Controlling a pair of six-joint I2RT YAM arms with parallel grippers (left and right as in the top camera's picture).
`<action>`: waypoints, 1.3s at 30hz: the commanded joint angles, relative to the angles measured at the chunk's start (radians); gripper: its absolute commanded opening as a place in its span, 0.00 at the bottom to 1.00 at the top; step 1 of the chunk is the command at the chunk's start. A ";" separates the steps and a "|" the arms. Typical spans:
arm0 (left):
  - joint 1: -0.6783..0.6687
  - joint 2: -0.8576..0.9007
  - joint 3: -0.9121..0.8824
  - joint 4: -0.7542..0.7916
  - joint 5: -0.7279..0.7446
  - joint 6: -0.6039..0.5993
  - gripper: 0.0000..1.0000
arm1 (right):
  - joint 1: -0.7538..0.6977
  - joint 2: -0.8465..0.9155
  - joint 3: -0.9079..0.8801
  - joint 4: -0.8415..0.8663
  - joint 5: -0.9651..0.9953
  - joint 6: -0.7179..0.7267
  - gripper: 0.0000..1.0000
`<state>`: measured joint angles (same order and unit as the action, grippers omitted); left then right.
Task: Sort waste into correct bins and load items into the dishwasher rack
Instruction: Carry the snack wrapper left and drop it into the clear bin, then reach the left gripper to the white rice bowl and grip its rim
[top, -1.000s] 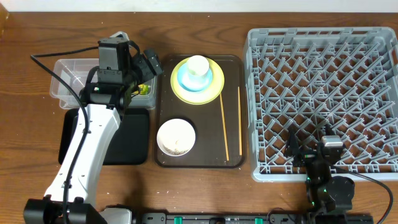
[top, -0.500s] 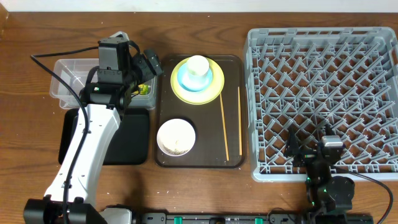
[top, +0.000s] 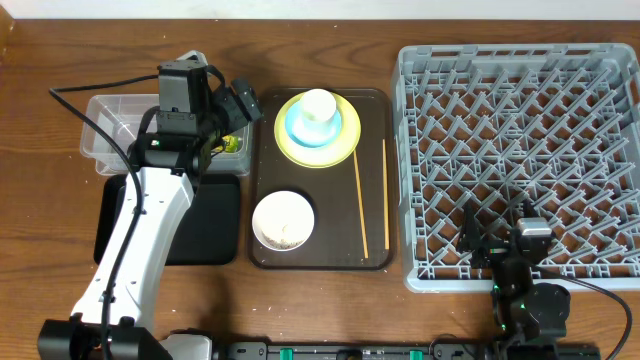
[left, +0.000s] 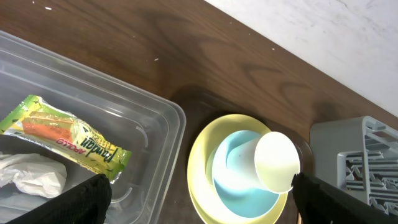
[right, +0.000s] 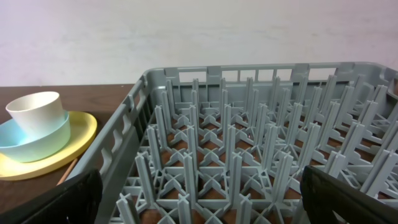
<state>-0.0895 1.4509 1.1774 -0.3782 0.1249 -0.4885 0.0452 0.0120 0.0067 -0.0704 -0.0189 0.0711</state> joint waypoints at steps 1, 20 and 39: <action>0.004 0.001 0.005 -0.002 0.002 0.021 0.96 | -0.013 -0.005 -0.001 -0.004 0.000 -0.009 0.99; 0.004 0.000 0.005 0.020 0.011 0.021 0.98 | -0.013 -0.004 -0.001 -0.004 0.000 -0.009 0.99; -0.002 -0.030 0.005 -0.482 0.253 0.014 0.31 | -0.013 -0.004 -0.001 -0.004 0.000 -0.008 0.99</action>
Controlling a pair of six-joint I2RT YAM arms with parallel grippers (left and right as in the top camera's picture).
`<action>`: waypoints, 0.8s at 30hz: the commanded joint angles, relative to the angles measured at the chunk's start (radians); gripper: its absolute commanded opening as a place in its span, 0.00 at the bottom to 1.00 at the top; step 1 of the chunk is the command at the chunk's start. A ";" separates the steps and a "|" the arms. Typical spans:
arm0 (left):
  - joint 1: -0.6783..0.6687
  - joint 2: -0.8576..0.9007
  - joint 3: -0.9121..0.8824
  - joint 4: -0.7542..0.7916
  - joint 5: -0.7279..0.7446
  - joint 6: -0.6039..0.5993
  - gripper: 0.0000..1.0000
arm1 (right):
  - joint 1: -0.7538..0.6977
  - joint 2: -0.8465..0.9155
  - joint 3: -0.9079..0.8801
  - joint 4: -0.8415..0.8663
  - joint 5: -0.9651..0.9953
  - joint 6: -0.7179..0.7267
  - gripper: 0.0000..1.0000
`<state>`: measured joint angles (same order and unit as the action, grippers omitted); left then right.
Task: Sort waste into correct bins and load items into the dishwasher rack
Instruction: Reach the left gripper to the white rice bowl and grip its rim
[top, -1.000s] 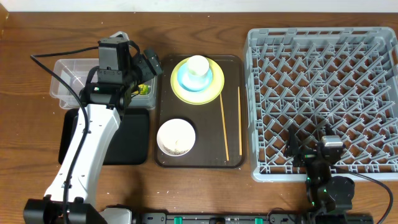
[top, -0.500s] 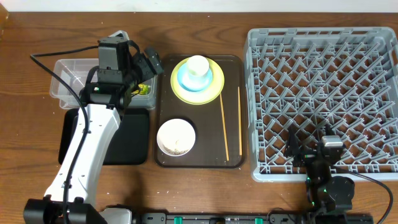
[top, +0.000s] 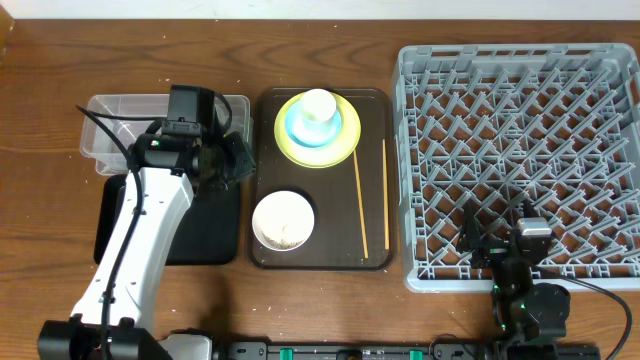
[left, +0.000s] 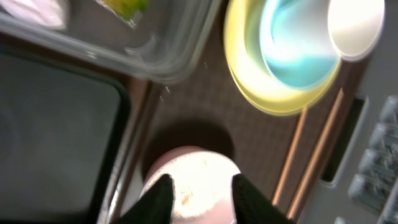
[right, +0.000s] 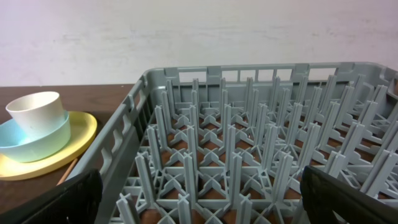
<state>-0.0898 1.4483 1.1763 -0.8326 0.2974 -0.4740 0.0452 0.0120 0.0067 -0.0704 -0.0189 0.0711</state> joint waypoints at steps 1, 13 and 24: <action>-0.007 -0.031 0.006 -0.048 0.080 0.004 0.31 | -0.013 -0.005 -0.001 -0.004 0.000 -0.008 0.99; -0.306 -0.036 0.005 -0.183 -0.080 0.027 0.24 | -0.013 -0.002 -0.001 -0.004 0.000 -0.008 0.99; -0.596 -0.010 0.003 -0.149 -0.418 -0.111 0.06 | -0.013 0.000 -0.001 -0.004 0.000 -0.009 0.99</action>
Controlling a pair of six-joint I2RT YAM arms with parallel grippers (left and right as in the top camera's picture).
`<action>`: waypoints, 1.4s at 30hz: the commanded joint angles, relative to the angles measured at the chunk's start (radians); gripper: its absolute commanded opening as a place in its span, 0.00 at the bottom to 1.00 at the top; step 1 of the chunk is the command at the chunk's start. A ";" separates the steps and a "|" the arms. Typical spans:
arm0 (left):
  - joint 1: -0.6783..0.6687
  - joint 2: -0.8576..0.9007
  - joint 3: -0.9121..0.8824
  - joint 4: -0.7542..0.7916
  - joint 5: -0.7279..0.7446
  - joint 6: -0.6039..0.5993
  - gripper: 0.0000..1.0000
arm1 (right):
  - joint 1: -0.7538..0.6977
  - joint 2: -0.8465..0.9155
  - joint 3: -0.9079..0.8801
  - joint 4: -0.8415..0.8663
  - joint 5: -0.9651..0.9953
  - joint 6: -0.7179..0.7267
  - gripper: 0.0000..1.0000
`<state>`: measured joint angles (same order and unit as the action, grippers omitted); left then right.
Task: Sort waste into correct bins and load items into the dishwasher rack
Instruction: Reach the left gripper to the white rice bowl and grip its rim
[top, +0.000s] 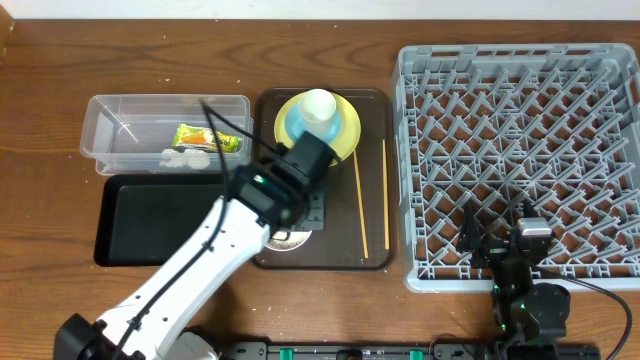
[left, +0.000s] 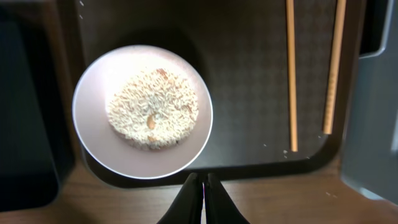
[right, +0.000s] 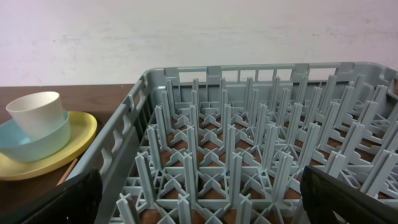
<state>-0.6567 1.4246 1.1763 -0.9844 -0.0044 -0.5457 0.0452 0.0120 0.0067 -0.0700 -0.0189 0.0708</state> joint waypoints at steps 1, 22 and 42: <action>-0.040 0.019 0.003 0.008 -0.117 -0.040 0.06 | -0.013 0.000 -0.001 -0.004 0.000 -0.008 0.99; -0.073 0.278 0.000 0.112 -0.117 -0.039 0.31 | -0.013 0.001 -0.001 -0.004 0.000 -0.008 0.99; -0.073 0.399 0.000 0.163 -0.144 -0.039 0.29 | -0.013 0.001 -0.001 -0.004 0.000 -0.008 0.99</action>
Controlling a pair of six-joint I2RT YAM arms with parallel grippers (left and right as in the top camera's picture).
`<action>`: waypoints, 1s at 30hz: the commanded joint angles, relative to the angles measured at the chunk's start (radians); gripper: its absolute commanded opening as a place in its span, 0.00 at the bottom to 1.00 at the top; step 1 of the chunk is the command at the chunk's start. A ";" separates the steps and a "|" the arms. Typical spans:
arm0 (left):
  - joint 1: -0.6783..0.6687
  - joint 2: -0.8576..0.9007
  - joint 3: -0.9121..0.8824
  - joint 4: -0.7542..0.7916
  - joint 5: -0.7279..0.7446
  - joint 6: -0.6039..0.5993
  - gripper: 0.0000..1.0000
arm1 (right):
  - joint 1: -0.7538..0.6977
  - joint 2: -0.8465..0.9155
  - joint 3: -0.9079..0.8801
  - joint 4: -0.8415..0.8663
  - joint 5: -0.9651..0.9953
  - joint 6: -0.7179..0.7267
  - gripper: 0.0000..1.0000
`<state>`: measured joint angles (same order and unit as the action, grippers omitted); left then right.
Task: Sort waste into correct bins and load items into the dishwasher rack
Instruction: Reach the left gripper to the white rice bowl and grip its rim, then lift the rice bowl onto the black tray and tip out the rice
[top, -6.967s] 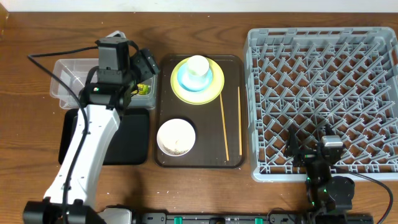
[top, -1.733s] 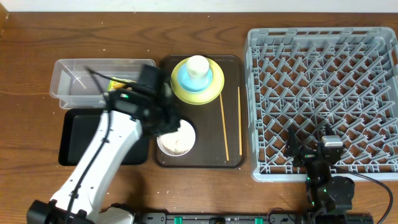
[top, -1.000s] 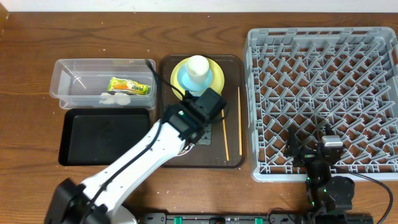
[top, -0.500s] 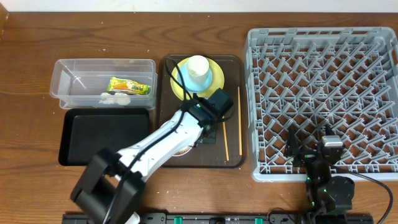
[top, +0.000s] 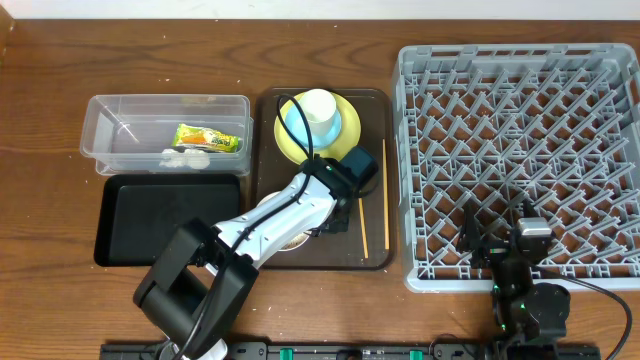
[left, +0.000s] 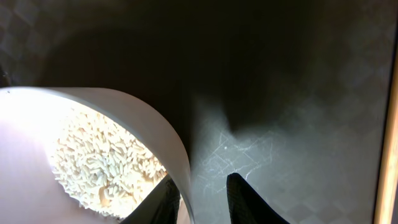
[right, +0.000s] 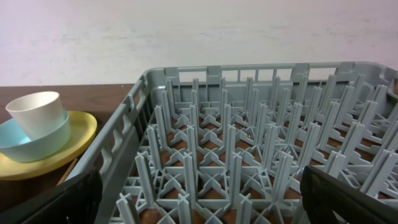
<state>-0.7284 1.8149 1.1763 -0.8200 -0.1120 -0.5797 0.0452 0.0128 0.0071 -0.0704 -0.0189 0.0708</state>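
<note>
A white bowl of rice (left: 93, 143) sits on the brown tray (top: 375, 235); in the overhead view my left arm covers most of it. My left gripper (left: 202, 196) is open and low at the bowl's right rim (left: 171, 140). One finger is inside the bowl and the other outside, over the tray. Two wooden chopsticks (top: 386, 195) lie on the tray's right side. A white cup (top: 318, 108) stands in a blue bowl on a yellow plate (top: 345, 135). My right gripper (right: 199, 199) stands wide open at the grey dishwasher rack's (top: 520, 150) near edge.
A clear bin (top: 120, 135) at the left holds a green snack wrapper (top: 210, 138) and a crumpled tissue (top: 185, 157). A black bin (top: 165, 220) lies in front of it. The left arm's cable arches over the yellow plate.
My left gripper was shut, high above the rice bowl. Now it is open and down at the bowl's right rim, which stands between its fingers. The right arm is unchanged.
My left gripper first stood wide open over the clear bin, where the wrapper lay. Then it was by the tray's left edge with narrower jaws, then shut high over the rice bowl. Now it straddles the bowl's rim. The right arm stayed still.
</note>
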 joint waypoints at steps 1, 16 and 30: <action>-0.002 0.009 0.000 -0.002 -0.051 -0.005 0.29 | -0.013 0.000 -0.002 -0.004 0.000 -0.008 0.99; -0.002 0.009 -0.014 -0.003 -0.069 -0.012 0.20 | -0.013 0.000 -0.002 -0.004 0.000 -0.008 0.99; -0.002 0.006 -0.042 0.026 -0.069 -0.024 0.06 | -0.013 0.000 -0.002 -0.004 0.000 -0.008 0.99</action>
<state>-0.7288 1.8153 1.1393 -0.7879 -0.1638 -0.6056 0.0452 0.0128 0.0071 -0.0700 -0.0189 0.0708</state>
